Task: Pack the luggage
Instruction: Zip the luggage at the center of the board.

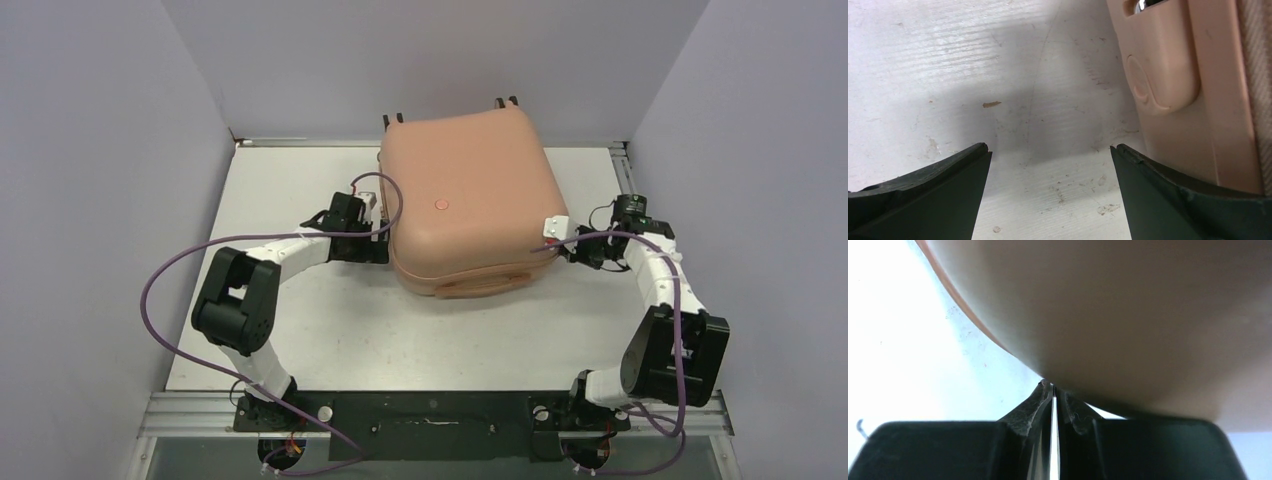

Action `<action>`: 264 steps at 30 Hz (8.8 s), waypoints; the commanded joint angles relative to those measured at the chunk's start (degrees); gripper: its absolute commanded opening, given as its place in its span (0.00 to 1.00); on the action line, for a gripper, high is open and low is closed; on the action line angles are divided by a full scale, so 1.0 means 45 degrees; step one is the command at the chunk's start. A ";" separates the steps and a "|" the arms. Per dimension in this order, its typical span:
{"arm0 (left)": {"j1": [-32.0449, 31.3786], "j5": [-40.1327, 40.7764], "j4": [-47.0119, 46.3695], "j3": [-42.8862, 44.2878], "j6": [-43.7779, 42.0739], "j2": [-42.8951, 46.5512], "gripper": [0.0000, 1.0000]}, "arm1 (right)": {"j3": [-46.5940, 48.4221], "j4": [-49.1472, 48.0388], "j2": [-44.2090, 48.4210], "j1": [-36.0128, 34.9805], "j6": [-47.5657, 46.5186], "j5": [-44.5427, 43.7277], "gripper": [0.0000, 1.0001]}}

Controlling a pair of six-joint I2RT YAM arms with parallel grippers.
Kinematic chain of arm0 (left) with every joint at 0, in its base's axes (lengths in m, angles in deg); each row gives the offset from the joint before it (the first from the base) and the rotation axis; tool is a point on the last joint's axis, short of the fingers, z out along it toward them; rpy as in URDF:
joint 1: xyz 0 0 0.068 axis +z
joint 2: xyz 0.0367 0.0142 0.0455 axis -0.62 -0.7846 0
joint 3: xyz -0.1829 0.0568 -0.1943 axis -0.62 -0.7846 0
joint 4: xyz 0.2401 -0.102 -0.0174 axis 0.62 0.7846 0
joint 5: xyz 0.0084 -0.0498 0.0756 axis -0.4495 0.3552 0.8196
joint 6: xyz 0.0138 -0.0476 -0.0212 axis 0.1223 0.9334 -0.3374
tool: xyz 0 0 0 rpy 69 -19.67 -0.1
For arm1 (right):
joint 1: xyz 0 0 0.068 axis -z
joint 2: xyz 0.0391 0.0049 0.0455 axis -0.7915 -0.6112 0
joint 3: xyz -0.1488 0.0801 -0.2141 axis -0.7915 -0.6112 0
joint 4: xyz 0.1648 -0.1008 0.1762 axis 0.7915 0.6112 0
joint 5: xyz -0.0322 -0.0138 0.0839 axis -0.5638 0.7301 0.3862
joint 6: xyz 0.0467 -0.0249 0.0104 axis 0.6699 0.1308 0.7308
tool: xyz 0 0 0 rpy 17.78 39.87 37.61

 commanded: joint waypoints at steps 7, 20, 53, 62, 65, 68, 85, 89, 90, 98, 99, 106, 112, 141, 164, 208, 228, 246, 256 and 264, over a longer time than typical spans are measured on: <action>-0.1068 -0.1993 -0.0808 -0.0153 -0.0550 0.0819 0.96 | 0.1618 -0.0665 -0.0241 0.1379 0.2797 0.2968 0.05; -0.0874 -0.2310 -0.0918 -0.0181 -0.0492 0.0693 0.96 | 0.0995 -0.0524 -0.0849 0.2647 0.2086 0.4871 0.57; -0.0758 -0.2318 -0.0921 -0.0227 -0.0492 0.0525 0.96 | -0.5489 -1.4580 0.0924 0.3349 0.9768 0.4959 0.06; -0.0722 -0.2393 -0.0923 -0.0242 -0.0492 0.0570 0.96 | -0.3141 -0.4962 0.1069 0.3430 0.1964 0.5309 0.10; -0.0679 -0.2428 -0.0929 -0.0246 -0.0472 0.0625 0.96 | -0.2205 -0.3761 0.0296 0.3813 0.1453 0.5407 0.37; -0.0661 -0.2466 -0.0937 -0.0241 -0.0491 0.0679 0.96 | -0.1339 -0.2487 -0.0881 0.4425 0.0774 0.6447 0.49; -0.0502 -0.2842 -0.0918 -0.0181 -0.0568 0.0572 0.96 | 0.4795 0.7827 -0.7817 0.4663 -0.6415 0.9292 0.69; -0.0503 -0.2862 -0.0879 -0.0130 -0.0570 0.0483 0.96 | 0.5168 0.7834 -0.7616 0.4447 -0.5838 0.9340 0.71; -0.0502 -0.2872 -0.0879 -0.0111 -0.0570 0.0464 0.96 | 0.5239 0.7817 -0.7615 0.4401 -0.5728 0.9321 0.71; -0.0491 -0.2889 -0.0840 -0.0118 -0.0606 0.0561 0.96 | 0.6256 0.7833 -0.8344 0.3677 -0.4831 0.8816 0.68; -0.0484 -0.2883 -0.0867 -0.0146 -0.0608 0.0595 0.96 | 0.6374 0.7820 -0.8402 0.3556 -0.4755 0.8715 0.67; -0.0431 -0.2968 -0.0898 -0.0197 -0.0609 0.0648 0.96 | 0.6795 0.7842 -0.8832 0.2938 -0.4085 0.7965 0.43; -0.0386 -0.3119 -0.0937 -0.0245 -0.0550 0.0600 0.96 | 0.6689 0.7830 -0.9006 0.3032 -0.3952 0.7493 0.06; -0.0307 -0.2746 -0.0918 -0.0229 -0.0335 0.0667 0.96 | 0.2262 0.3347 -0.4441 0.4563 -0.0518 0.6896 0.05; -0.0043 -0.2453 -0.0849 -0.0100 -0.0639 0.0979 0.96 | -0.2883 -0.7974 0.3432 0.4102 0.9639 0.0247 0.90; 0.1573 -0.3092 -0.1269 -0.0555 -0.0492 0.1959 0.96 | -0.9638 -2.2314 0.1097 -0.0219 1.1825 -0.3659 0.76; 0.1665 -0.3151 -0.1190 -0.0567 -0.0464 0.2008 0.96 | -0.9337 -2.0978 0.1585 0.0411 1.0877 -0.2009 0.05; 0.1295 -0.3196 -0.1411 -0.0749 -0.0130 0.2471 0.96 | -0.7674 -1.1842 0.4393 0.2298 0.6627 0.2579 0.05; 0.0365 -0.2559 -0.1619 -0.0718 0.0002 0.2170 0.96 | -0.5247 -0.5346 0.3469 0.3363 0.2389 0.4908 0.05; -0.0111 -0.1580 -0.1504 -0.0468 0.0126 0.1662 0.96 | -0.3536 -0.0567 0.1912 0.5157 -0.3178 0.5668 0.05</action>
